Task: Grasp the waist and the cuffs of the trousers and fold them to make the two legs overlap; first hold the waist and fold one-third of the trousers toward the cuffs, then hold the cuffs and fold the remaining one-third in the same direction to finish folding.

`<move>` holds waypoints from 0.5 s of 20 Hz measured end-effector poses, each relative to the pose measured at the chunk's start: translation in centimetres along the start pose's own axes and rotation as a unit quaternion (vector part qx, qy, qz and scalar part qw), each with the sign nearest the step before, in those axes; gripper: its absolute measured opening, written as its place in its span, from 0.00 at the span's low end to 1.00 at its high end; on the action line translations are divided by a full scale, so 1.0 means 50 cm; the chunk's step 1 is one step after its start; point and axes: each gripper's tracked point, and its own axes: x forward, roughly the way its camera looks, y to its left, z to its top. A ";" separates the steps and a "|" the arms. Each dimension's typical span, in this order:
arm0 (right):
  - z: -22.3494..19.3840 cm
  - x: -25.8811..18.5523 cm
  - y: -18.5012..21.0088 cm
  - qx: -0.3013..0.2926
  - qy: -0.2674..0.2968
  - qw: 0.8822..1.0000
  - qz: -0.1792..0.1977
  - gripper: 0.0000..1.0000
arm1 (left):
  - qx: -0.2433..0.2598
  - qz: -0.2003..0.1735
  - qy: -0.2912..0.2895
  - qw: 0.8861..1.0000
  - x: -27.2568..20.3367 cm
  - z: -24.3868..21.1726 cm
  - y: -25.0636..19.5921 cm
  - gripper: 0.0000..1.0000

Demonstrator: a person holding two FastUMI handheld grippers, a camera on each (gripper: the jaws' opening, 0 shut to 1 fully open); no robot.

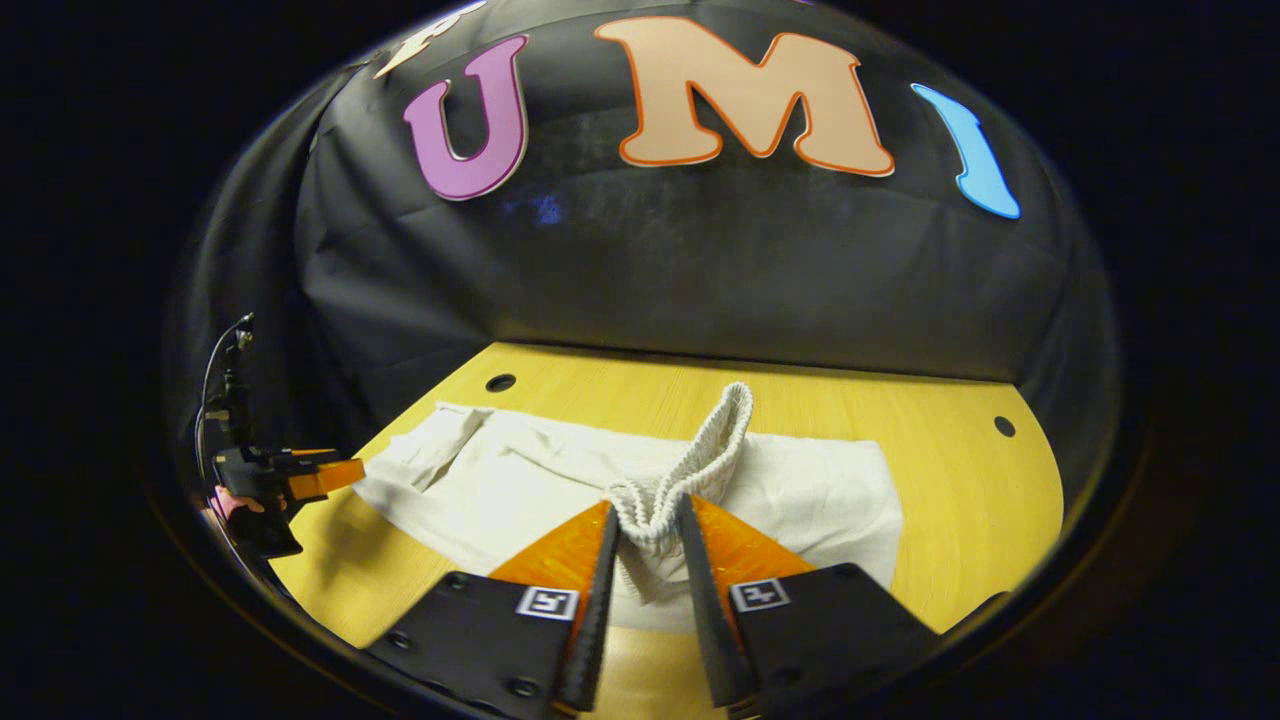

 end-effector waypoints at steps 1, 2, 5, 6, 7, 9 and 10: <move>-0.008 0.003 0.011 0.004 0.003 1.000 0.005 0.62 | 0.002 0.001 0.004 1.000 0.004 -0.007 0.005 0.96; -0.012 0.007 0.016 0.007 0.003 1.000 0.005 0.73 | 0.005 0.001 0.006 1.000 0.005 -0.012 0.003 0.96; -0.014 0.008 0.013 0.007 0.002 1.000 -0.010 0.99 | 0.013 0.003 0.021 1.000 -0.001 -0.013 0.002 0.96; -0.014 0.009 0.012 0.009 0.001 1.000 -0.014 0.96 | 0.014 0.005 0.023 1.000 -0.003 -0.010 0.002 0.96; -0.013 0.010 0.008 0.010 0.000 1.000 -0.018 0.98 | 0.014 0.005 0.026 1.000 -0.003 -0.012 0.003 0.97; -0.011 0.005 -0.008 0.013 -0.001 0.999 -0.031 0.98 | 0.017 0.005 0.036 0.999 -0.003 -0.017 0.002 0.96; -0.009 0.005 -0.021 0.017 -0.002 0.999 -0.042 0.98 | 0.021 0.004 0.038 0.999 -0.003 -0.019 0.003 0.96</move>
